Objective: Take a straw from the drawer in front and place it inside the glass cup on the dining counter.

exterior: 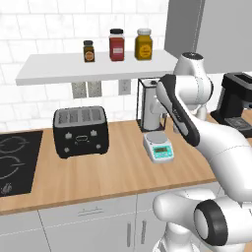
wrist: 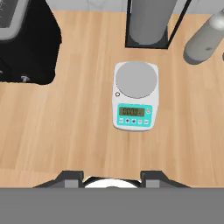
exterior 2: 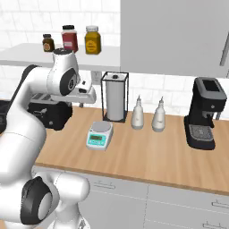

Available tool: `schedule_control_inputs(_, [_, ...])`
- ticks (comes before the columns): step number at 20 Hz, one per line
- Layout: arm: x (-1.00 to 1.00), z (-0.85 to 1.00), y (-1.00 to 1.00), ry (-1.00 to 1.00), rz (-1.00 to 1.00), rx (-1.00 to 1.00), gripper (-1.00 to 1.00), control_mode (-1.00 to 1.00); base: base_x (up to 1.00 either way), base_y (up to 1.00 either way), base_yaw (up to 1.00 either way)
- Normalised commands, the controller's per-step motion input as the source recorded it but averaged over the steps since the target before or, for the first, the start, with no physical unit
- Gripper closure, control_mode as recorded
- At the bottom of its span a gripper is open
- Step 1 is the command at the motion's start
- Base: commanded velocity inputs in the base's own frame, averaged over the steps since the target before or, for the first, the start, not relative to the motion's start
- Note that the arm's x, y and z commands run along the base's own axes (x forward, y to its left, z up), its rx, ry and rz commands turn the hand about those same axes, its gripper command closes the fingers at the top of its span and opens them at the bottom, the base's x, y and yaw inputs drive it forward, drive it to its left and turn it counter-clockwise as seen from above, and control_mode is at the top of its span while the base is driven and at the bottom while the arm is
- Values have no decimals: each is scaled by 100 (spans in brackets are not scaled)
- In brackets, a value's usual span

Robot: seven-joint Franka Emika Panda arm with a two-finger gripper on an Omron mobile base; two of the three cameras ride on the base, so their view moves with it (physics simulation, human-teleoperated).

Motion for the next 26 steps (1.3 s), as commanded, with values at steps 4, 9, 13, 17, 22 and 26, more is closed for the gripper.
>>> schedule_control_inputs(4, [0, 0, 0, 0, 0, 0, -100, 100, -39, -4, 0])
schedule_control_inputs(9, [0, 0, 0, 0, 0, 0, -100, 100, -95, -45, -1])
schedule_control_inputs(13, [0, 0, 0, 0, 0, 0, -100, 100, -29, -66, 2])
schedule_control_inputs(17, [0, 0, 0, 0, 0, 0, -100, 100, 2, -84, 31])
schedule_control_inputs(22, [0, 0, 0, 0, 0, 0, -100, 100, 18, -78, 55])
schedule_control_inputs(26, [0, 0, 0, 0, 0, 0, -100, 100, 10, -60, 67])
